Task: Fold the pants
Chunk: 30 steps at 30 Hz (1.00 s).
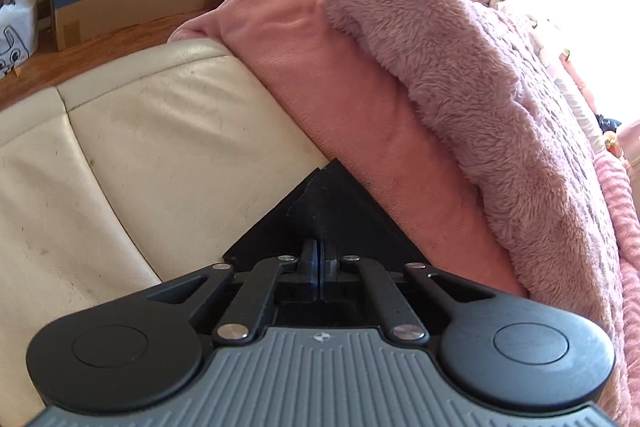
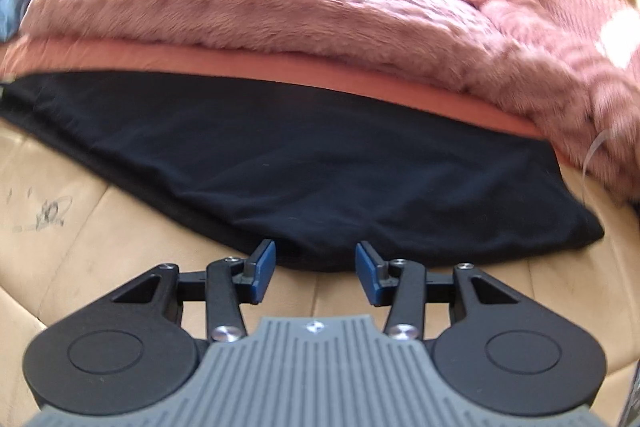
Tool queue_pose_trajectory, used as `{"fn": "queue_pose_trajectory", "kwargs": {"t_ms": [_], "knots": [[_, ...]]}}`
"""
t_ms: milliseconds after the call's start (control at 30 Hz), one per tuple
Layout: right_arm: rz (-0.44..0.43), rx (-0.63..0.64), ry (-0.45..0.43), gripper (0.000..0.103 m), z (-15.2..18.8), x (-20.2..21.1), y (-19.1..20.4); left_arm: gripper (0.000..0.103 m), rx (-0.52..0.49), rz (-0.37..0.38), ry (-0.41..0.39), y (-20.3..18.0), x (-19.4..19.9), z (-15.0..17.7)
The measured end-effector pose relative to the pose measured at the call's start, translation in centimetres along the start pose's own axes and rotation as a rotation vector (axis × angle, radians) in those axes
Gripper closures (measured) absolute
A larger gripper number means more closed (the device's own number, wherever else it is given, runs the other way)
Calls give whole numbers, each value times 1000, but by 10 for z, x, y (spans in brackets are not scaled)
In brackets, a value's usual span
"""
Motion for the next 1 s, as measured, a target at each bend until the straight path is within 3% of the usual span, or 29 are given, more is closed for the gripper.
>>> {"fn": "queue_pose_trajectory", "kwargs": {"t_ms": [100, 167, 233, 367, 467, 667, 767, 900, 1000], "knots": [[46, 144, 28, 63, -8, -12, 18, 103, -32, -13, -1, -6, 2, -4], [68, 219, 50, 70, -9, -21, 23, 103, -41, -13, -6, -10, 5, -8], [73, 230, 55, 103, -12, -24, 19, 103, -56, -14, -13, -14, 10, -13], [57, 129, 1, 103, -23, -11, -2, 103, -119, -4, -34, -24, 29, -23], [36, 111, 29, 103, -19, -15, -5, 103, -169, -65, 1, -15, 24, -13], [17, 120, 73, 103, -9, -25, 2, 103, -150, -108, 37, 17, 7, 8], [25, 118, 73, 103, -10, -24, -1, 103, -118, -85, 29, 22, 9, 9], [46, 74, 18, 103, -15, -11, -11, 103, -70, 45, -45, 18, 48, 4], [33, 86, 65, 103, -7, -17, -13, 103, -133, -31, 8, 28, 43, 15]]}}
Point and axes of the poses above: each gripper's, at about its wrist camera, not at the fingertips, and x roughly against the way its jaws point, y to its left, z to its underside, the point moved 5 cm from there along -x, roughly the way its jaws point, and after that the axes turned 4 degrees about y, right-handed, at the moved point
